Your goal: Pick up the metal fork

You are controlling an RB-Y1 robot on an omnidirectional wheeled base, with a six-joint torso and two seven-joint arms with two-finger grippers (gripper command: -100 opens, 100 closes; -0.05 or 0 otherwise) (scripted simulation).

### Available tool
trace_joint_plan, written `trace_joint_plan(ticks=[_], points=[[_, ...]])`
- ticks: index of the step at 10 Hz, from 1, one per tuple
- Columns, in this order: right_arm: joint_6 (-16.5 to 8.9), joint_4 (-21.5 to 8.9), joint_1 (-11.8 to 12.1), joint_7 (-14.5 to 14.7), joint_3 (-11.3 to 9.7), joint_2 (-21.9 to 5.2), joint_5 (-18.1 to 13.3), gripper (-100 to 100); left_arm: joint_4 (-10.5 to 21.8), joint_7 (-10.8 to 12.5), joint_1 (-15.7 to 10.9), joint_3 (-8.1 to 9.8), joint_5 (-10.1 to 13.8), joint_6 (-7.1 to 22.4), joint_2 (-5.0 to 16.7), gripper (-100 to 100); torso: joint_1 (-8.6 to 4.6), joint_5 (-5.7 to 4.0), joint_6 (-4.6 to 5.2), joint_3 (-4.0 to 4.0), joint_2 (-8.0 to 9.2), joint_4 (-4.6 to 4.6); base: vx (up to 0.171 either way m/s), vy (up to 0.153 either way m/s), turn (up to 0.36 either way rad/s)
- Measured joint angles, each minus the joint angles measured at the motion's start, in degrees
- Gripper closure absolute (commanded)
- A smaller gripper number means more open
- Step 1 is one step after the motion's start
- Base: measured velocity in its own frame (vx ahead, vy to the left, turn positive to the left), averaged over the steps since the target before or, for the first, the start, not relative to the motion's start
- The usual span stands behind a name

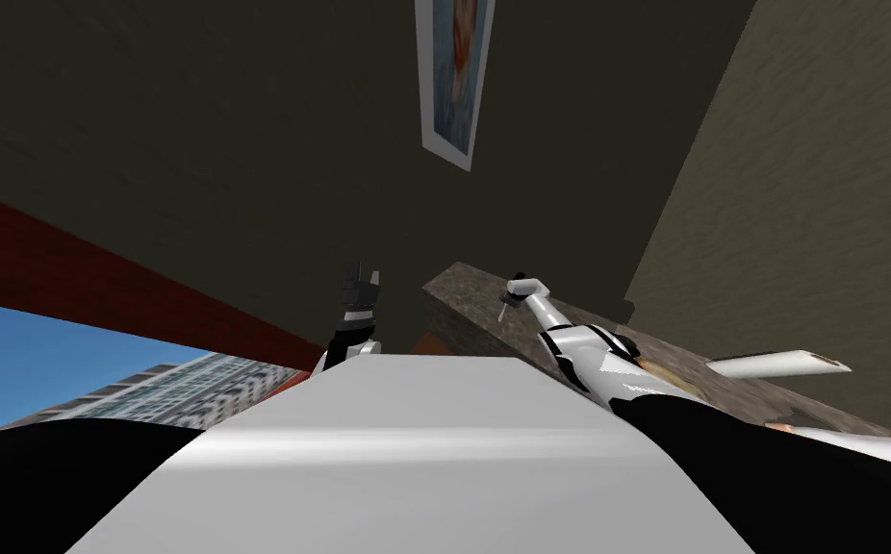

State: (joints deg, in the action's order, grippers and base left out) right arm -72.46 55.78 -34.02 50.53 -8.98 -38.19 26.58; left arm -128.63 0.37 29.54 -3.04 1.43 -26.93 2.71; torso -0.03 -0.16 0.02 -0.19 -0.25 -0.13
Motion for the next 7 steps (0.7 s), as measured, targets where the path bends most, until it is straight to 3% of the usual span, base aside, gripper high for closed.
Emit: trace_joint_plan(ticks=[6,7], points=[[-2.39,2.30,-0.79,-8.14,-3.88,-0.60,0.06,100,0.00,0.00,0.00,0.00,0.00,0.00,0.00,0,0.03,0.01,0.01,0.01,0.01,0.01,-0.062,-0.061,0.099],[-2.43,2.30,-0.80,-8.35,-3.93,-0.59,0.06,0,0.00,0.00,0.01,0.00,0.00,0.00,0.00,0,0.12,0.02,0.03,-0.04,-0.09,-0.01,0.000,0.000,0.000]])
